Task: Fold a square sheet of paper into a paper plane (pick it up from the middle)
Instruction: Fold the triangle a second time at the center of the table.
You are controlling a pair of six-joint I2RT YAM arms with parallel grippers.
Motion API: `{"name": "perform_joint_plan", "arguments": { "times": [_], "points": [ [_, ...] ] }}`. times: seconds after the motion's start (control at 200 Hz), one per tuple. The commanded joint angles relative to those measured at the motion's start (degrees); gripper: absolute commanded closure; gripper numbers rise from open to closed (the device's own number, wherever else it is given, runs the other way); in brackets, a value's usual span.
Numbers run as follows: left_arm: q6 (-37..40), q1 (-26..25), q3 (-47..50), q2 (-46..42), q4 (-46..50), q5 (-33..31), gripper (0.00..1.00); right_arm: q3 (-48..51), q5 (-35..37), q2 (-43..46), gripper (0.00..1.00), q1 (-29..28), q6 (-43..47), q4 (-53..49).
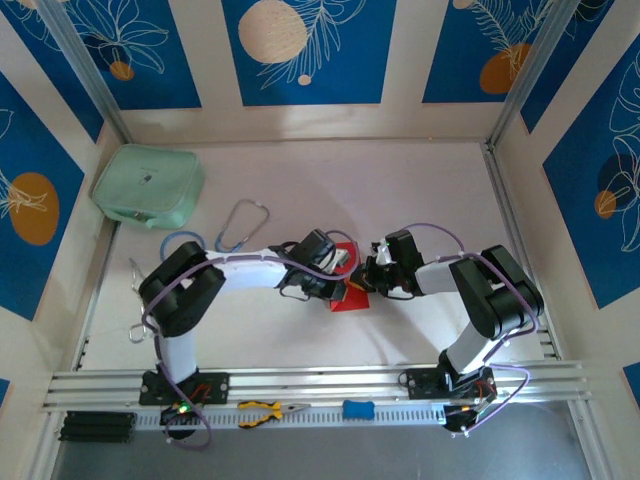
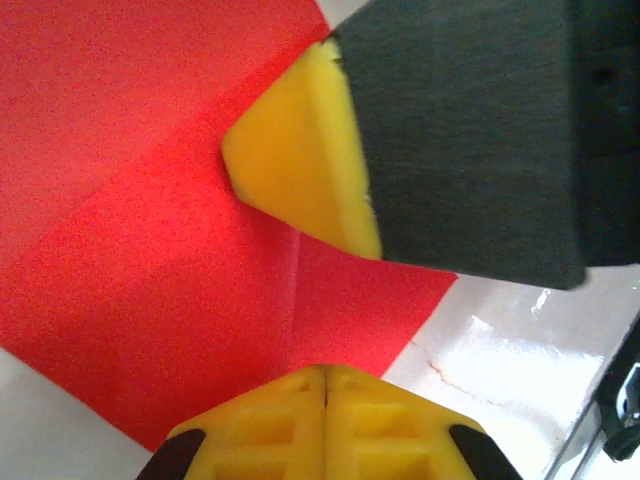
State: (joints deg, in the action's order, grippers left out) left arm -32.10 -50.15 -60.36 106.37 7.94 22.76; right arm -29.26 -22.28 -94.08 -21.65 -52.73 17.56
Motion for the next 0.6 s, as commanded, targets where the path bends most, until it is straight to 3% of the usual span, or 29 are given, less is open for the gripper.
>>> {"name": "perform_joint_plan", "arguments": {
  "times": [0.0,0.2,0.595],
  "points": [
    [0.62,0.35,-1.76,1.76,2.5,-1.64,0.99,1.15,4.35,-2.4,1.0,-0.16,0.94,-7.63],
    [0.91,0.4,1.24,2.84,8.08,-5.28,1.0,-0.06,3.48,-0.88,1.0,0.06,1.59,-8.83],
    [0.74,0.48,4.15,2.53,5.93,-3.97,1.0,-2.96,0.06,4.98,1.0,-2.56,2.64,-8.86]
  ]
}}
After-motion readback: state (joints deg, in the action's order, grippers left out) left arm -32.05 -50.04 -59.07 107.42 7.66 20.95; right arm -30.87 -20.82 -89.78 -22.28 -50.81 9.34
